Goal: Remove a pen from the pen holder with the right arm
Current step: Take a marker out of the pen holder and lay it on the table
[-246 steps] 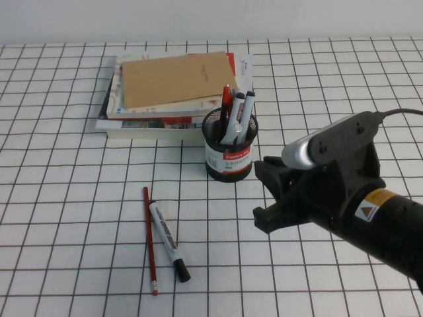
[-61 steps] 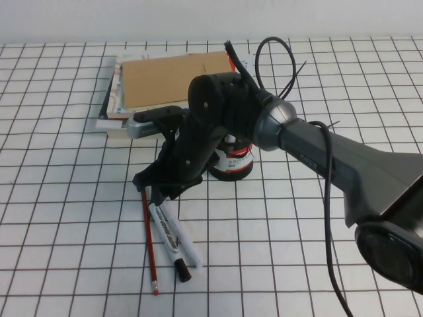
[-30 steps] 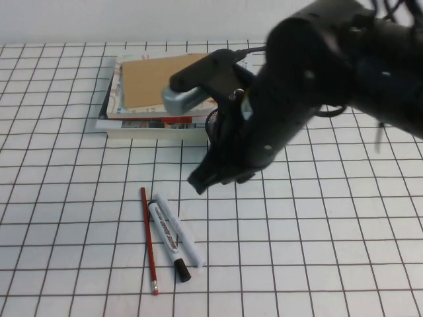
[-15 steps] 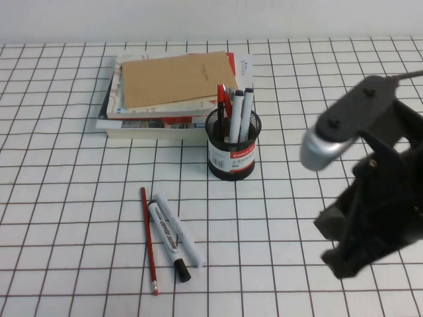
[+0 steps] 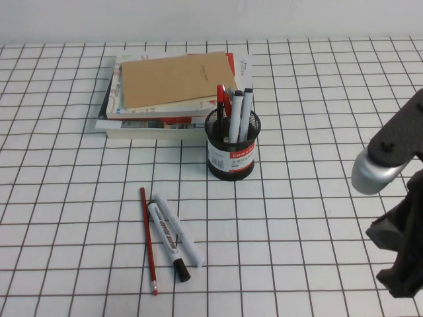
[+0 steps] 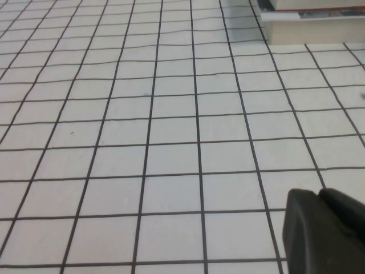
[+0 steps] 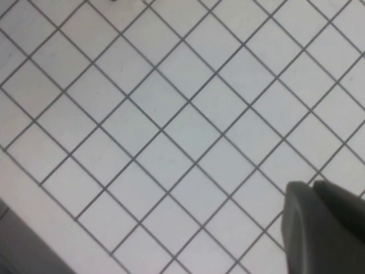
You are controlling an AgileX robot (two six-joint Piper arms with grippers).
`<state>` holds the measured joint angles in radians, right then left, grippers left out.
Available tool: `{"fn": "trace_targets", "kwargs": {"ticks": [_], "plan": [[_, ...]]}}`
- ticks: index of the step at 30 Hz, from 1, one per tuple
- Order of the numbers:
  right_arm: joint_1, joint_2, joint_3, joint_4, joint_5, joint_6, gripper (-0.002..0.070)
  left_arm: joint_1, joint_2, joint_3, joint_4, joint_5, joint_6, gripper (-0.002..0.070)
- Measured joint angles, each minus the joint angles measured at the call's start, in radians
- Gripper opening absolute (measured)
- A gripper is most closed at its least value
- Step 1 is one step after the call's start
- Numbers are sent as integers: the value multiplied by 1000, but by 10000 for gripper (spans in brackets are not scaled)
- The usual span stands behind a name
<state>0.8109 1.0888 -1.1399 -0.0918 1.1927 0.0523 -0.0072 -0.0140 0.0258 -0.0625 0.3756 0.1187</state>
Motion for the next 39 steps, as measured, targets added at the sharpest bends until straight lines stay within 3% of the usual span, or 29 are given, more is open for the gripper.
{"fn": "trace_targets", "kwargs": {"ticks": [4, 14, 20, 30, 39], "plan": [[-58, -59, 110, -13, -149, 0, -15, 0, 0, 0, 0, 0, 0, -5], [-472, -438, 755, 44, -885, 0, -15, 0, 0, 0, 0, 0, 0, -5], [-678, -736, 1084, 60, -1134, 0, -15, 0, 0, 0, 0, 0, 0, -5], [-730, -1061, 1163, 63, -1110, 0, -15, 0, 0, 0, 0, 0, 0, -5], [-730, -1096, 1165, 63, -1051, 0, -15, 0, 0, 0, 0, 0, 0, -5]]}}
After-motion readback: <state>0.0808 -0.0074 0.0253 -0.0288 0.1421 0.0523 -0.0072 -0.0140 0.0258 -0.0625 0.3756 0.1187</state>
